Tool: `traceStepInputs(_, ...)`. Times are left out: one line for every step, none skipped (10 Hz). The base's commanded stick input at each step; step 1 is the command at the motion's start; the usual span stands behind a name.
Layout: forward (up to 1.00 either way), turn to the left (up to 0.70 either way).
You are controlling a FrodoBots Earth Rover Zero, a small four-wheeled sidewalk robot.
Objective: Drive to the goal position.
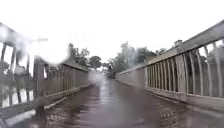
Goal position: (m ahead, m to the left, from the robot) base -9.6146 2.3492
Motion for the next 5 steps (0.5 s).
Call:
traceStepInputs(0.7,0.14)
traceStepInputs(0.7,0.14)
traceStepInputs(0.7,0.1)
traceStepInputs(0.7,0.01)
traceStepInputs(0.7,0.0)
